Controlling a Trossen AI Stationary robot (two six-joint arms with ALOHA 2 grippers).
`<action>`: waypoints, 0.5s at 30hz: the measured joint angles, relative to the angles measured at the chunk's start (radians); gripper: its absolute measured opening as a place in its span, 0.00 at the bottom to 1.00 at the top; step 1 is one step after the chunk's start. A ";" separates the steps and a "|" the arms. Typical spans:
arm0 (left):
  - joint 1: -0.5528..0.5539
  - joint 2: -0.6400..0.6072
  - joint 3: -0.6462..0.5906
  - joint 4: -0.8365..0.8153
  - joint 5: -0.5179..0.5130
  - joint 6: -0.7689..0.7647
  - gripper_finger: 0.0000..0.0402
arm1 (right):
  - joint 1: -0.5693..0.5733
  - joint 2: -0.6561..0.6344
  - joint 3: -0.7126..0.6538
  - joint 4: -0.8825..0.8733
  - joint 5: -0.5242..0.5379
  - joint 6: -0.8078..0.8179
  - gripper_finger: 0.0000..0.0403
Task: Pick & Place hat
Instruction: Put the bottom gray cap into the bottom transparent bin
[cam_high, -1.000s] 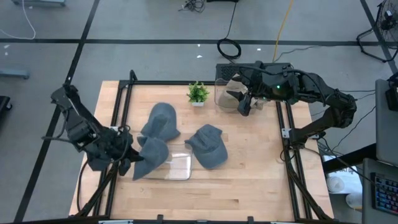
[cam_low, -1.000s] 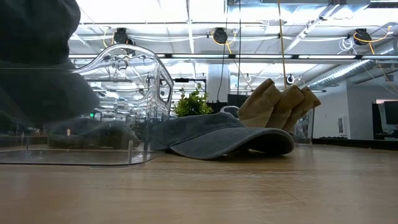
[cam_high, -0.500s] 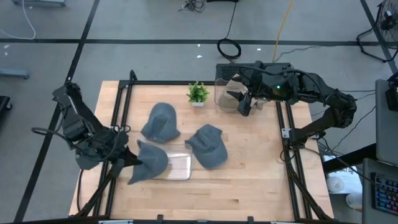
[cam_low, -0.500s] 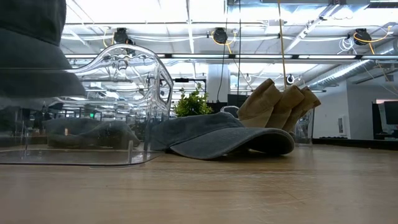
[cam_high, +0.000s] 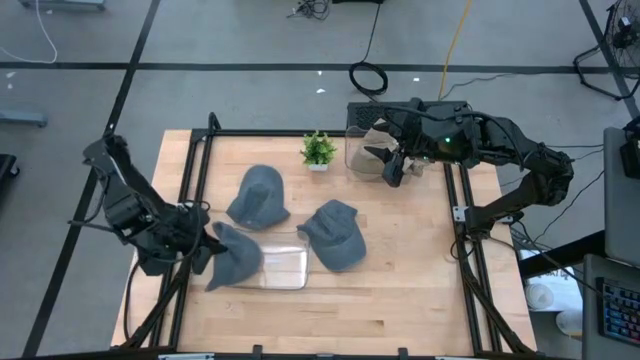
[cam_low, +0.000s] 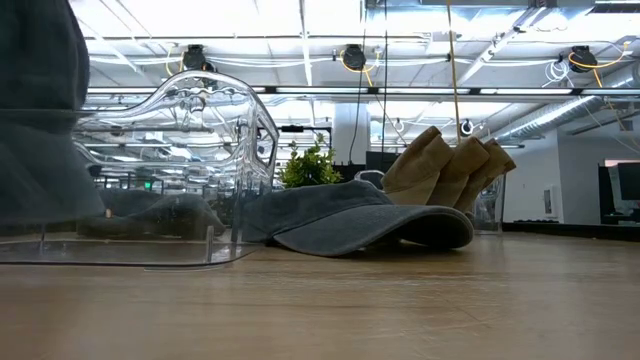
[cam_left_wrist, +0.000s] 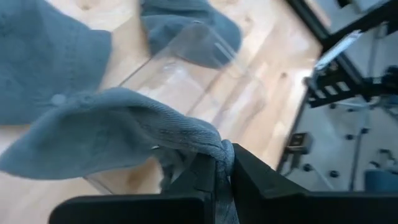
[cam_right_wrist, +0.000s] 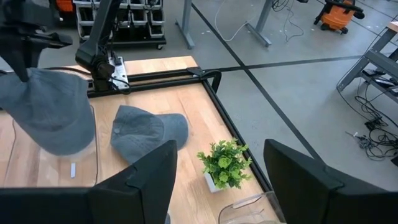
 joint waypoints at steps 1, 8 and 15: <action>0.007 0.008 0.000 -0.006 0.011 0.001 0.06 | 0.000 0.000 0.000 0.000 0.000 0.000 0.57; 0.031 0.051 0.000 -0.028 0.029 0.028 0.06 | 0.000 0.000 0.000 0.000 0.000 0.000 0.57; 0.030 0.038 0.000 -0.028 0.059 0.001 0.21 | 0.001 0.000 0.000 0.016 -0.003 0.054 0.57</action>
